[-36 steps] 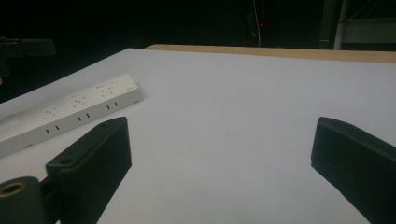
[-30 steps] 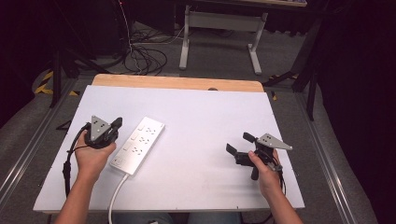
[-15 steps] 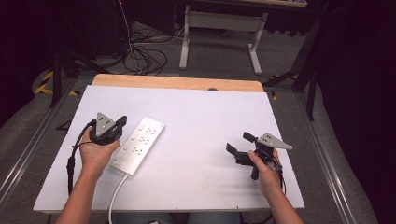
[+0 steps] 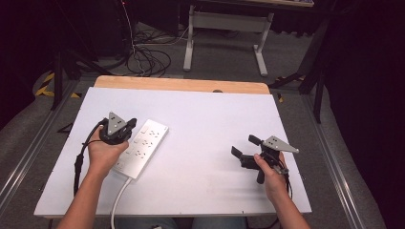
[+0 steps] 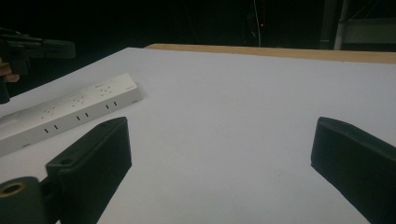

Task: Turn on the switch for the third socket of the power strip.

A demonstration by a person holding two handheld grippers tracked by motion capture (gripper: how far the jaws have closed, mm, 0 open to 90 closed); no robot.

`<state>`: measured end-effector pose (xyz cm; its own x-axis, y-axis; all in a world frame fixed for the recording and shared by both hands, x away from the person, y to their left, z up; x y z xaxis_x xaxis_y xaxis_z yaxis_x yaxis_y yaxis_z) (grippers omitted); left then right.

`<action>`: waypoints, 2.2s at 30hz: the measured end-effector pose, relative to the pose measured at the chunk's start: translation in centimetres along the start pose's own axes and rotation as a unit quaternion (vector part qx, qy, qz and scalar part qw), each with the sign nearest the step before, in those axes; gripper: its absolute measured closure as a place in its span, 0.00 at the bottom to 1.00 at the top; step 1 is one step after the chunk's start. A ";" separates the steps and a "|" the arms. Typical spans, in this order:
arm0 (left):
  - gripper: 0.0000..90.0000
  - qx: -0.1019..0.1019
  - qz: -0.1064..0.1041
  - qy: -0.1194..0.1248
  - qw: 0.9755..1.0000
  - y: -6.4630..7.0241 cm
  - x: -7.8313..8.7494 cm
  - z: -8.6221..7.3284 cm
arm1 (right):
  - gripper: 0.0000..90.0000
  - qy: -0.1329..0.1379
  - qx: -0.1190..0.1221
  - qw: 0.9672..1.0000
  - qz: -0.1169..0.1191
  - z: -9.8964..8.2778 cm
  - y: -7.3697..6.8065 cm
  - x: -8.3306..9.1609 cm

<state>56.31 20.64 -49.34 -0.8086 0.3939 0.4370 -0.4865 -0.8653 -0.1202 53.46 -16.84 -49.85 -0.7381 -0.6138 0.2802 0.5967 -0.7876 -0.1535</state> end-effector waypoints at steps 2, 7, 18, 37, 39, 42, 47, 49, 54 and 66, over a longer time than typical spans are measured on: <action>1.00 -0.007 -0.002 -0.005 1.000 0.2 -0.3 0.1 | 0.06 0.000 0.000 1.000 0.000 0.0 0.0 0.0; 1.00 -0.015 -0.012 -0.013 1.000 0.6 -0.8 0.3 | 0.06 0.000 0.000 1.000 0.000 0.0 0.0 0.0; 1.00 -0.028 -0.019 -0.055 0.998 0.6 -1.5 -0.7 | 0.06 0.000 0.002 1.000 0.002 0.0 -0.1 -0.1; 1.00 -0.043 -0.035 -0.126 0.990 1.4 -3.7 -1.2 | 0.06 0.000 0.001 1.000 0.003 0.0 -0.1 -0.1; 1.00 -0.041 -0.038 -0.134 0.989 1.6 -3.9 -1.4 | 0.06 0.000 0.001 1.000 0.003 0.0 -0.1 -0.1; 1.00 -0.042 -0.039 -0.144 0.988 1.6 -4.0 -1.8 | 0.06 0.000 0.001 1.000 0.002 0.0 -0.1 -0.1; 1.00 -0.043 -0.042 -0.146 0.987 1.6 -4.1 -1.8 | 0.06 0.000 0.001 1.000 0.002 0.0 -0.1 -0.1; 1.00 -0.043 -0.043 -0.149 0.987 1.7 -4.1 -1.9 | 0.06 0.000 0.002 1.000 0.002 0.0 -0.1 -0.1; 1.00 -0.042 -0.042 -0.156 0.986 1.6 -4.1 -2.2 | 0.06 0.000 0.001 1.000 0.002 0.0 0.0 -0.1; 1.00 -0.037 -0.047 -0.155 0.986 1.7 -4.2 -2.2 | 0.06 0.000 0.001 1.000 0.002 0.1 0.0 -0.2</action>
<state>58.12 18.24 -53.37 -0.6247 0.3481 0.6990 -0.5866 -0.8000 -0.1258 53.58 -16.71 -49.84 -0.7360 -0.6166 0.2794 0.6000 -0.7853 -0.1525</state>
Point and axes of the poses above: each handheld gripper's, and its own axes: x roughly backward along the jaws, z roughly out of its top, y roughly to its right, the point moved 10 cm from there along -x, roughly forward along the jaws, and after that the axes turned 4 degrees about -z, right-handed, at the moved point
